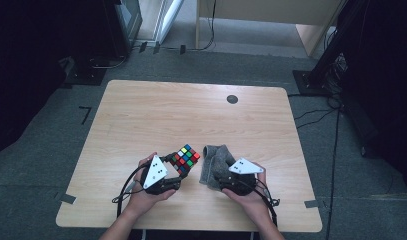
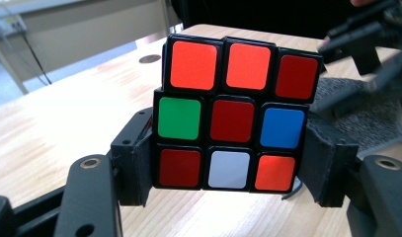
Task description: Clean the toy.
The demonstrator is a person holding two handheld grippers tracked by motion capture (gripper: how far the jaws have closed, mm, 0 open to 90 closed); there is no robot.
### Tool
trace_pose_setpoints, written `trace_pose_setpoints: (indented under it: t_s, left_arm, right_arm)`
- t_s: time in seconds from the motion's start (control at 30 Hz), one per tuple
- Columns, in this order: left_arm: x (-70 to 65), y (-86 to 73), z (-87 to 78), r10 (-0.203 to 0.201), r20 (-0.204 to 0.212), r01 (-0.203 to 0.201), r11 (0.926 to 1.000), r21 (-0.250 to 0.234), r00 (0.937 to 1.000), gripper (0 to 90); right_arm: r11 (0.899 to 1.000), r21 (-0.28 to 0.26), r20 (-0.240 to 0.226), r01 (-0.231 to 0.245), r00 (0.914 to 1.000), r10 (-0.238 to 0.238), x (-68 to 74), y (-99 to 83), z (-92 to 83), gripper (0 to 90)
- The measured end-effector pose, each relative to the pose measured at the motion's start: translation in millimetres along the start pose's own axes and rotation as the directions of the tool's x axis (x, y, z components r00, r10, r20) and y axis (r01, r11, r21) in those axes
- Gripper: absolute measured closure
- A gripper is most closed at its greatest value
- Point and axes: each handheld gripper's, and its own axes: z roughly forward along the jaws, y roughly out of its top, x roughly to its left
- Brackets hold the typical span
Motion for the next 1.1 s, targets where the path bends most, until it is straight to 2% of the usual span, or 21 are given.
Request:
trace_pose_setpoints:
  t_s: [0.13,0.2,0.27,0.33,0.4,0.53,0.63,0.73,0.83,0.93,1.0,1.03,1.1]
  left_arm:
    - [3.1,-0.5,-1.8,-0.016,0.002,0.016,0.9999,0.001,0.9999,33.7]
    - [3.3,0.2,-1.8,-0.03,0.008,0.03,0.9996,0.0,0.9995,33.8]
    - [2.7,1.7,-1.8,-0.039,0.01,0.039,0.9992,-0.005,0.9992,33.7]
    - [2.2,3.7,-2.6,-0.047,0.018,0.047,0.9988,-0.011,0.9987,33.7]
    - [2.1,5.9,-3.6,-0.047,0.022,0.048,0.9987,-0.02,0.9986,33.7]
    - [3.7,7.3,-5.2,-0.074,0.034,0.074,0.9971,-0.015,0.9967,33.7]
    - [3.2,7.1,-5.0,-0.068,0.041,0.068,0.9977,0.004,0.9968,33.7]
    - [-1.6,7.7,-2.3,-0.041,0.054,0.04,0.999,0.021,0.9977,33.7]
    - [-10.2,9.3,2.1,0.005,0.073,-0.008,0.9992,0.039,0.9973,33.7]
    - [-18.9,10.7,5.1,0.029,0.102,-0.034,0.9984,0.045,0.9944,33.8]
    - [-24.5,12.1,6.6,0.048,0.116,-0.054,0.9973,0.049,0.992,33.8]
    - [-26.4,12.6,6.9,0.052,0.123,-0.059,0.9971,0.049,0.991,33.7]
    - [-32.0,14.3,6.3,0.076,0.143,-0.081,0.9962,0.032,0.9869,33.8]
  right_arm:
    - [0.999,0.05,0.033,0.019,0.9992,-0.02,1.4,-5.1,7.3,40.6]
    - [0.995,0.1,0.038,0.012,0.9992,-0.015,-1.4,-10.4,12.6,44.1]
    - [0.996,0.084,0.03,-0.004,0.9995,0.001,-4.9,-15.3,13.8,49.5]
    - [0.997,0.076,0.039,-0.017,0.9991,0.014,-8.2,-15.7,12.4,63.6]
    - [0.997,0.074,0.035,-0.035,0.9989,0.032,-11.3,-16.9,11.2,71.5]
    - [0.996,0.061,0.019,-0.063,0.9979,0.062,-16.5,-15.3,7.2,78.6]
    - [0.995,-0.008,0.011,-0.095,0.9954,0.095,-18.3,-7.7,-6.1,79.7]
    - [0.982,-0.131,-0.043,-0.135,0.9905,0.131,-15.4,5.9,-28.6,79.7]
    - [0.961,-0.25,-0.108,-0.119,0.9896,0.095,-3.5,20.6,-50.4,79.7]
    - [0.935,-0.344,-0.149,-0.086,0.9882,0.037,10.9,32.9,-65.2,79.7]
    - [0.919,-0.383,-0.192,-0.097,0.9811,0.024,19.0,38.2,-70.8,79.7]
    - [0.912,-0.395,-0.234,-0.109,0.9722,0.015,22.9,40.0,-71.3,79.7]
    - [0.915,-0.385,-0.291,-0.12,0.9569,0.003,28.1,41.0,-68.2,79.6]
